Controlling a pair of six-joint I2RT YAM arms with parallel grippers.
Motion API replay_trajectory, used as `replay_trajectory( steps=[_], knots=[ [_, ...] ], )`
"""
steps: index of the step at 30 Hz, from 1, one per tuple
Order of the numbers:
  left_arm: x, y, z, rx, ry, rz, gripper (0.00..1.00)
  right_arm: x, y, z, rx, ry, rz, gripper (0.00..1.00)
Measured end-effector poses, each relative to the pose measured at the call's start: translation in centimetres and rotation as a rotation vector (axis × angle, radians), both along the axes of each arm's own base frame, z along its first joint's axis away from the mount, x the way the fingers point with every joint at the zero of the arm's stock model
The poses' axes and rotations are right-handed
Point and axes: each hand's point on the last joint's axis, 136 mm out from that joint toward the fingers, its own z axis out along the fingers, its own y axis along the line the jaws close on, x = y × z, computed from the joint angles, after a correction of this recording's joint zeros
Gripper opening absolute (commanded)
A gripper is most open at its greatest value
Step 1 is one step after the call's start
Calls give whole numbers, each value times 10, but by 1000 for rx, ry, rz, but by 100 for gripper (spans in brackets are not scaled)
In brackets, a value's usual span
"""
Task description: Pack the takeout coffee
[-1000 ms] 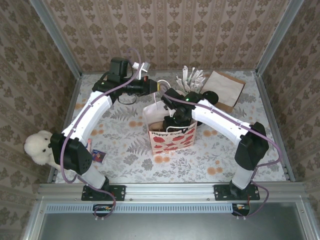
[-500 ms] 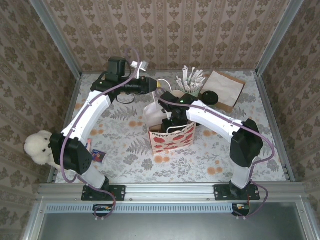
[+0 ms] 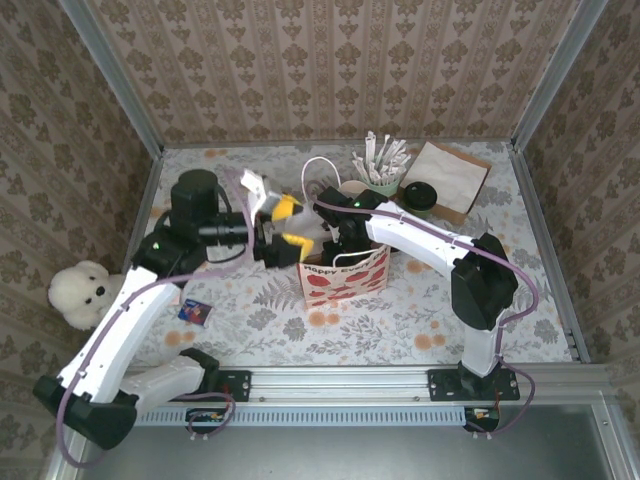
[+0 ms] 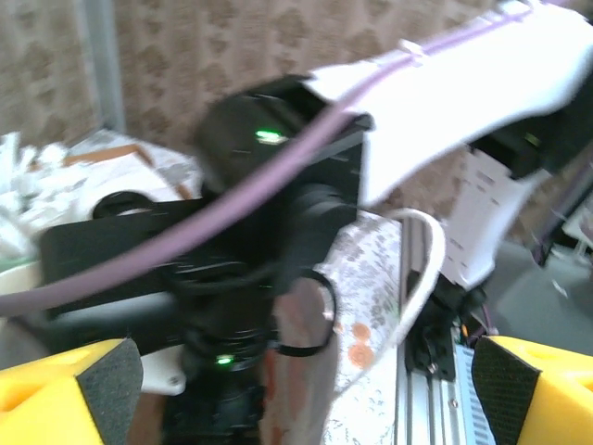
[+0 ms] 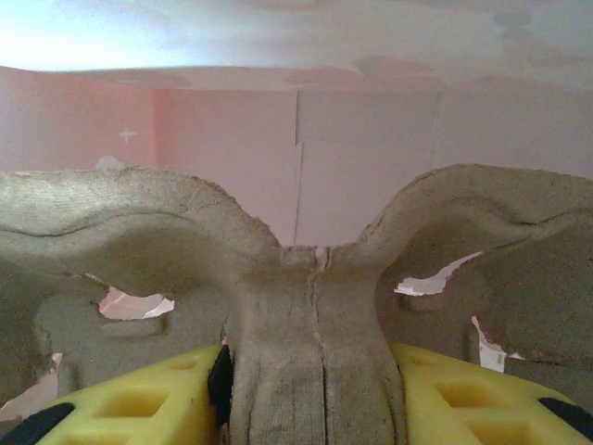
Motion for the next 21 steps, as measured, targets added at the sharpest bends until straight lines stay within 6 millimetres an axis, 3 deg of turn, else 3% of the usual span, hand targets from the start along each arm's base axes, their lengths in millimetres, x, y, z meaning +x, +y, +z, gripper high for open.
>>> replay_trajectory(
  steps=[3,12,14,20,21],
  knots=[
    [-11,-13,-11,16,-81,-54,91,0,0,0,2,5,-14,48],
    [-15,-52,-41,101,-153,-169,71,2,2,-3,9,19,-55,48],
    [-16,-55,-38,94,-167,-183,58,3,1,-3,11,18,-63,48],
    [-25,-60,-36,78,-173,-221,4,2,5,-5,14,19,-72,48],
    [-25,-60,-36,78,-173,-222,0,3,5,-5,17,17,-76,48]
  ],
)
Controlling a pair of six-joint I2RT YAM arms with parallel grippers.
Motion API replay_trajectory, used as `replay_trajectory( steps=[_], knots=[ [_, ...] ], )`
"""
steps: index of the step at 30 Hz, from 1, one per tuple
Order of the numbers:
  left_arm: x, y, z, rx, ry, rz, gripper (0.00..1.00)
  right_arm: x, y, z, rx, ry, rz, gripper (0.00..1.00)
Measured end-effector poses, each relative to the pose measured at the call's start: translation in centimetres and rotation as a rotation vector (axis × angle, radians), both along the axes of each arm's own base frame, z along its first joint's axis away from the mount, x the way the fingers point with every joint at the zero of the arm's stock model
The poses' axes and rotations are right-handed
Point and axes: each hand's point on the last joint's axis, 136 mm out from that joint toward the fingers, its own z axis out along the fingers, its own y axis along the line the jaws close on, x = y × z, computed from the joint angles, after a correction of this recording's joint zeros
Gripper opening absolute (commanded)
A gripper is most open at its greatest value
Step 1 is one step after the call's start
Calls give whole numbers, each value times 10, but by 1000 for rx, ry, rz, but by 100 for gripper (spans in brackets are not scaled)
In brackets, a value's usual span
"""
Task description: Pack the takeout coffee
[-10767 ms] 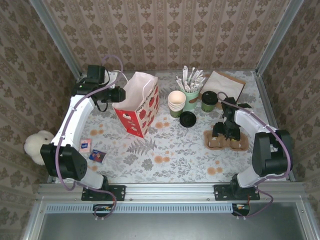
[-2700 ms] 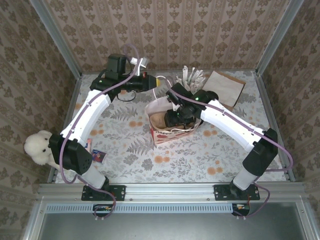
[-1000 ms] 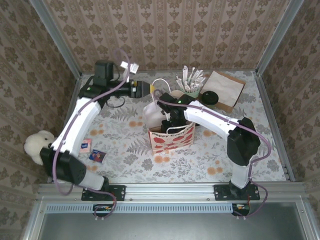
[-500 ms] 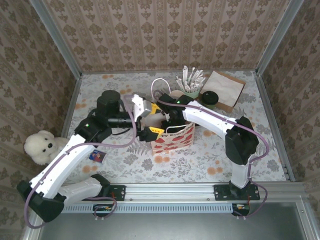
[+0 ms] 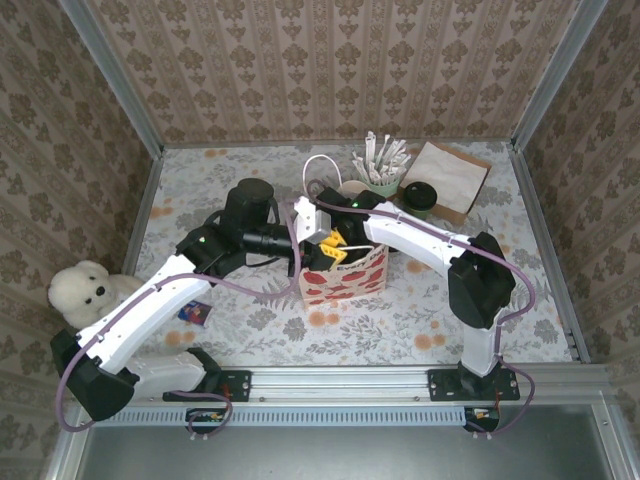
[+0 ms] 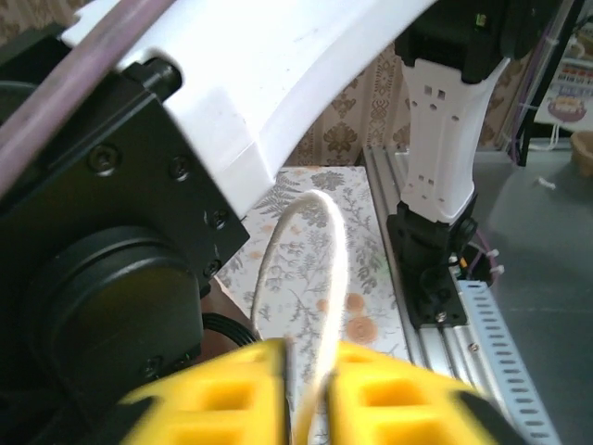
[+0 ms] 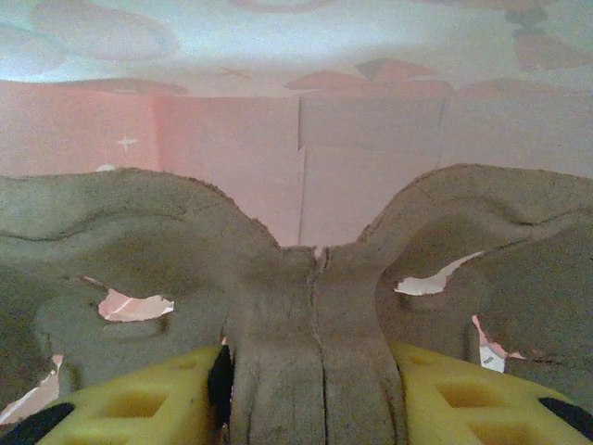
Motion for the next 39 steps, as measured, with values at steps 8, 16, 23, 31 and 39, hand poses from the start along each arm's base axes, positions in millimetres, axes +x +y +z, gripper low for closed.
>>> replay_trajectory(
  steps=[8,16,23,31,39],
  knots=[
    [1,1,2,-1,-12,15,0,8,2,-9,-10,-50,-16,47],
    [1,6,12,-23,-42,42,1,10,-2,-27,-63,-110,0,47],
    [3,6,11,-18,-43,51,9,7,-9,-43,-87,-113,-3,47],
    [7,11,12,-19,2,50,56,7,-9,-49,-82,-135,0,47],
    [71,70,28,-62,105,446,91,8,-1,-44,-60,-185,19,48]
  ],
)
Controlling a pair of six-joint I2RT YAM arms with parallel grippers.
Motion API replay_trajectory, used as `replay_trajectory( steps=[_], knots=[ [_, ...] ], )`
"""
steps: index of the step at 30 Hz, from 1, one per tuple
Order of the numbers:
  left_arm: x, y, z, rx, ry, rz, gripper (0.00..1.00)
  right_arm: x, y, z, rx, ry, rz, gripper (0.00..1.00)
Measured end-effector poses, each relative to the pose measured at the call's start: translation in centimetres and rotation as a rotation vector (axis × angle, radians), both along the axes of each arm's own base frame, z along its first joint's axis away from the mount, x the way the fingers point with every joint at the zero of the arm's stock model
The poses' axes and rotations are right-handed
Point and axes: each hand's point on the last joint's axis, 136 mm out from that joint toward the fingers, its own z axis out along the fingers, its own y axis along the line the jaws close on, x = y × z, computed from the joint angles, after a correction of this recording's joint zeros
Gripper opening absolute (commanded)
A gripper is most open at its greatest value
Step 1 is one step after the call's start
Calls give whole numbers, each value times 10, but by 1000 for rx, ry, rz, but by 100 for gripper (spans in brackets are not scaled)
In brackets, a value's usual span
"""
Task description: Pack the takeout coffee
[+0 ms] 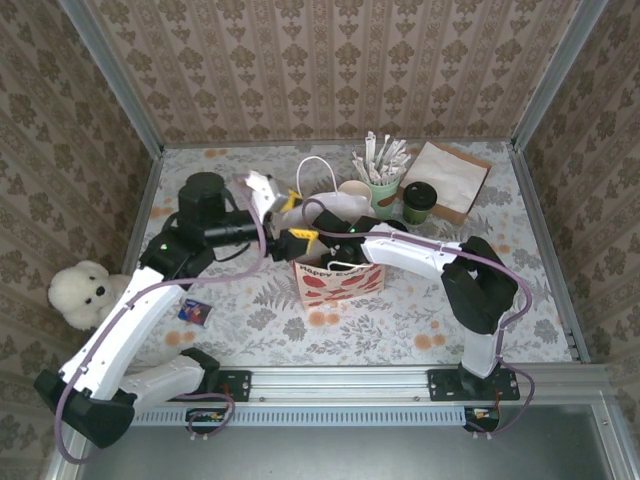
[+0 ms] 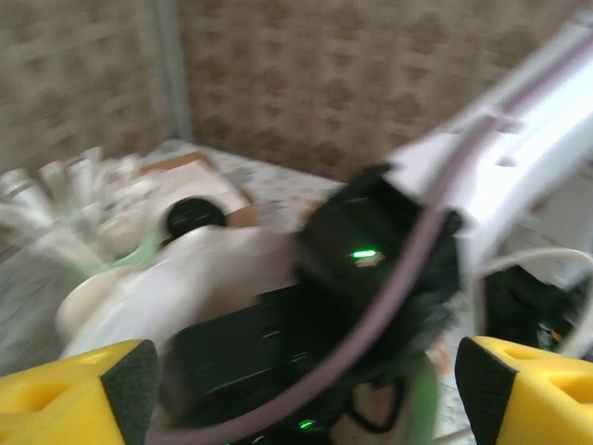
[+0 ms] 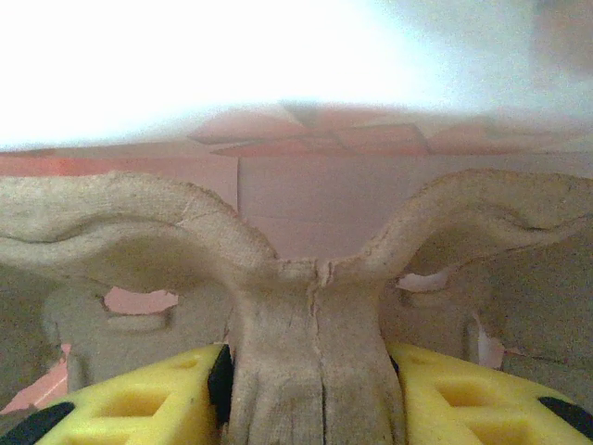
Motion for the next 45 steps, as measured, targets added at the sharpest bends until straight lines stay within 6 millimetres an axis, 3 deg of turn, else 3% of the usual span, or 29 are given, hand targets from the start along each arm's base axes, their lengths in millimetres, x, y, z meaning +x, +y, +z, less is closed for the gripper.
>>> replay_trajectory(
  steps=[2,4,8,13,20,27,32,45],
  knots=[
    [25,20,-6,-5,88,149,91,0,2,-1,0,-8,5,48],
    [48,42,-23,19,232,303,84,0,3,-1,0,-18,8,48],
    [67,60,-56,110,518,475,78,0,3,-1,-6,-42,0,48],
    [41,64,-85,214,765,533,82,-1,-1,0,6,-68,-42,48],
    [28,53,-86,201,867,501,78,1,-1,-1,15,-89,-62,49],
    [26,29,-98,285,930,441,63,4,2,1,28,-103,-68,49],
    [23,32,-105,316,947,454,52,6,3,1,41,-107,-83,49],
    [27,32,-114,347,947,453,10,7,1,-8,36,-121,-101,54]
  ],
)
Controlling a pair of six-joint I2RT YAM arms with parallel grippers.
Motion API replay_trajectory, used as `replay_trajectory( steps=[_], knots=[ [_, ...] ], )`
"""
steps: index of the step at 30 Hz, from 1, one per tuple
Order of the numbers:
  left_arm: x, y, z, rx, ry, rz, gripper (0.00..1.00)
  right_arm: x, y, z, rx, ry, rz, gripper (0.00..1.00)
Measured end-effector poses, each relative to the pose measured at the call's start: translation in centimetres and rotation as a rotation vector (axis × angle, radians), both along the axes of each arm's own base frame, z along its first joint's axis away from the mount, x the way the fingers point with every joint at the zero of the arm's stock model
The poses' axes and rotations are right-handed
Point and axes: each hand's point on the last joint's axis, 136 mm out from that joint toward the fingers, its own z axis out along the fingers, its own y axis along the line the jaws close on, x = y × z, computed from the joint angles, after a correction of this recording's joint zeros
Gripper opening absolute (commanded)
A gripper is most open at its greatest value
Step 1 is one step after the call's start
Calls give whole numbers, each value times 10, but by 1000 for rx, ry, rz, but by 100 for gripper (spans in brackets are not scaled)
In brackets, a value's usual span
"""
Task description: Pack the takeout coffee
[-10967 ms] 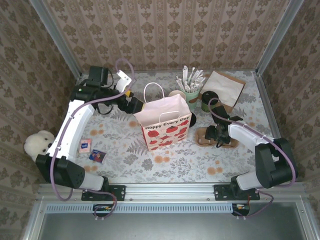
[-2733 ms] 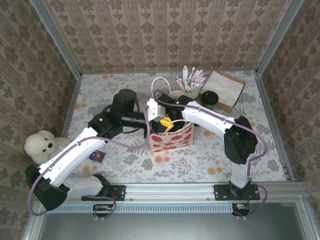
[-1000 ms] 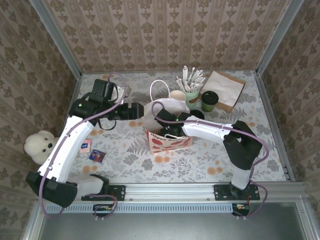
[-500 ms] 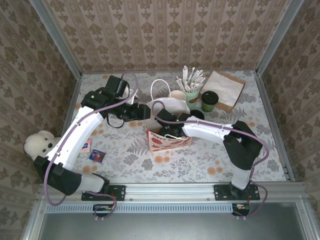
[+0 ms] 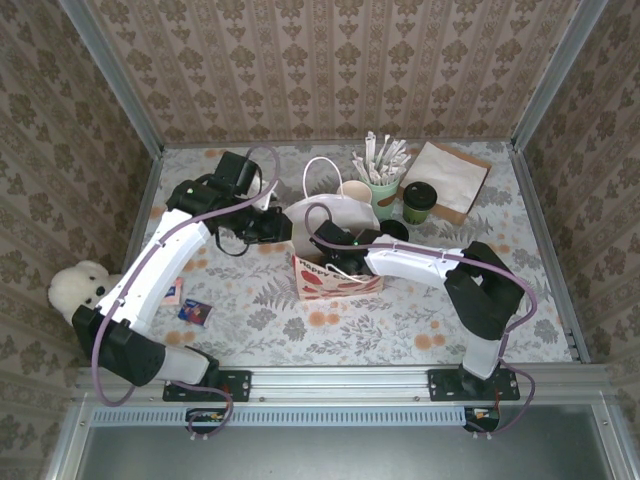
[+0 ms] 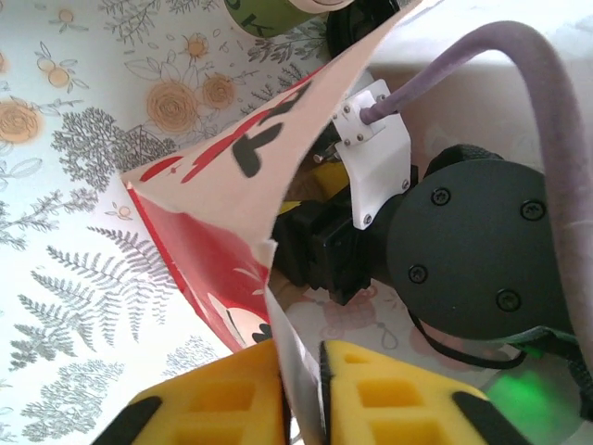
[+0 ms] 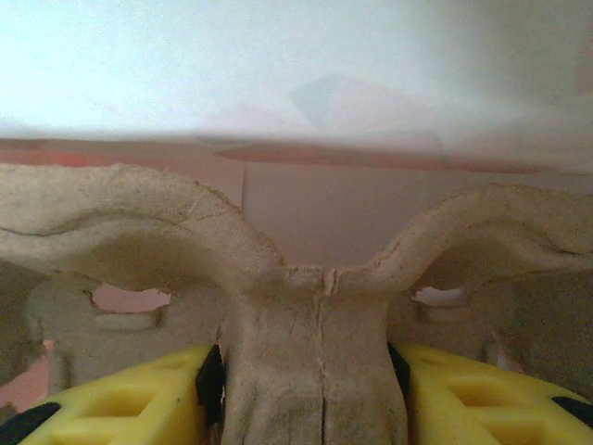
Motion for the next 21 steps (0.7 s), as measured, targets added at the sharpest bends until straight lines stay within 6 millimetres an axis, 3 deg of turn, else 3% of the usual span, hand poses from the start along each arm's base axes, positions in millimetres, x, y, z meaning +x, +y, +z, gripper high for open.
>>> replay_trajectory(
  steps=[10,16,19,21],
  knots=[
    [1,-3,-1,-1,-4,-8,4,1,-2,-11,-32,9,2,69],
    [1,-2,-1,3,-17,-24,3,4,4,-1,-28,-12,71,82],
    [2,-3,-1,6,-23,-34,3,5,11,10,-7,-30,123,100],
    [4,-4,-1,9,-29,-41,3,5,16,19,9,-44,161,100]
  ],
)
